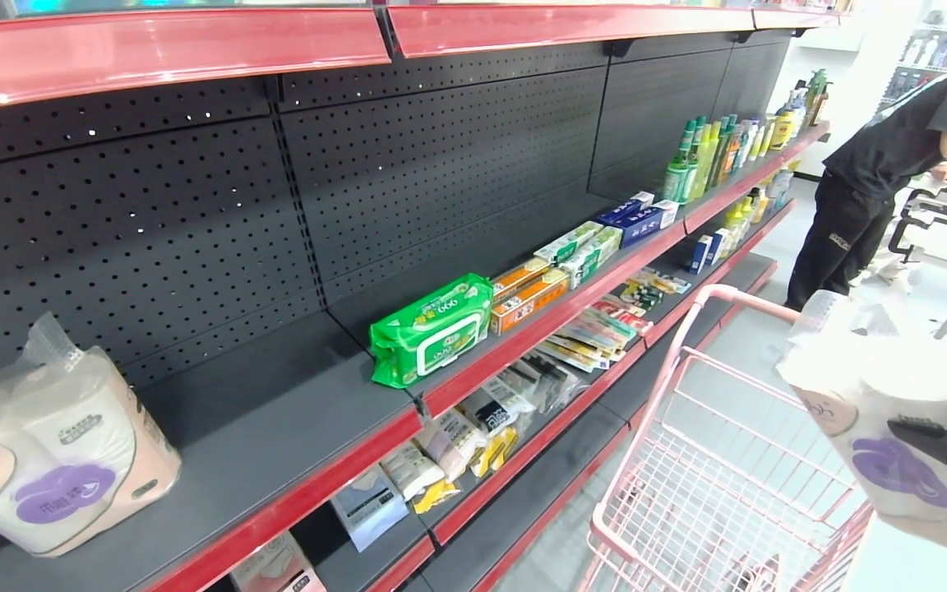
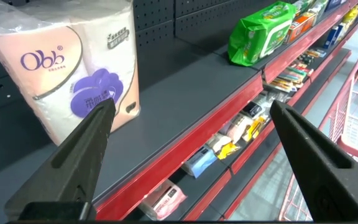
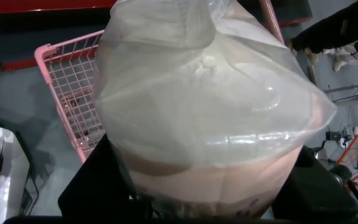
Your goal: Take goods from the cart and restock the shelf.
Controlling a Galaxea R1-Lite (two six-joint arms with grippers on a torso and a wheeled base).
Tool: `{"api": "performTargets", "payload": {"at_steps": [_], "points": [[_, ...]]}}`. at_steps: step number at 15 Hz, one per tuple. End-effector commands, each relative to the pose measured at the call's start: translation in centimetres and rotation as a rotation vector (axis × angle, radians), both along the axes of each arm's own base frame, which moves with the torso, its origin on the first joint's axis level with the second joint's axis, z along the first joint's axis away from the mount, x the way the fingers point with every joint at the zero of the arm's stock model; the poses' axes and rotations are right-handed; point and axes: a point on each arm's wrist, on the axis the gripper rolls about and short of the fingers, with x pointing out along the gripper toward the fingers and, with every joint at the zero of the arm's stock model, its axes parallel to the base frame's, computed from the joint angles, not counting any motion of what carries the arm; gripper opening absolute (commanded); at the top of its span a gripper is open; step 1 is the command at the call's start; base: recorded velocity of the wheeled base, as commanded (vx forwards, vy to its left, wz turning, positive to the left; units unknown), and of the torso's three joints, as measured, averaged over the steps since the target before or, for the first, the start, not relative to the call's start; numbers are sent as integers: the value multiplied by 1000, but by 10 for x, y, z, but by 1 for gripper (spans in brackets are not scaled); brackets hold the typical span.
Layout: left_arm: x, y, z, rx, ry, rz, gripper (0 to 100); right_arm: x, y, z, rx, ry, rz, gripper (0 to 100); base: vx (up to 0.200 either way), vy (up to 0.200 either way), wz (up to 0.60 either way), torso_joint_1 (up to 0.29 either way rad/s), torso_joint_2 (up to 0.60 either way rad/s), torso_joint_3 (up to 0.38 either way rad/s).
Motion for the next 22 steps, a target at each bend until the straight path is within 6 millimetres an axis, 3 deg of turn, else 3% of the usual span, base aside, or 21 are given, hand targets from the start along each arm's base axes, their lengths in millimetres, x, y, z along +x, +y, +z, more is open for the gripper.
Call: {"api": "performTargets", "payload": {"at_steps": [1,11,22], "points": [[0,0,0,0,1,0,100,0,0,-2,0,7,0,0,0,0,600,-2,2,7],[0,0,0,0,1,0,100,-5,15,-1,12,-9,123,0,0,0,600,3,1,1],[0,0,0,0,1,0,100,-5,15,-3,9,-3,122,0,0,0,545,2,3,2]]}}
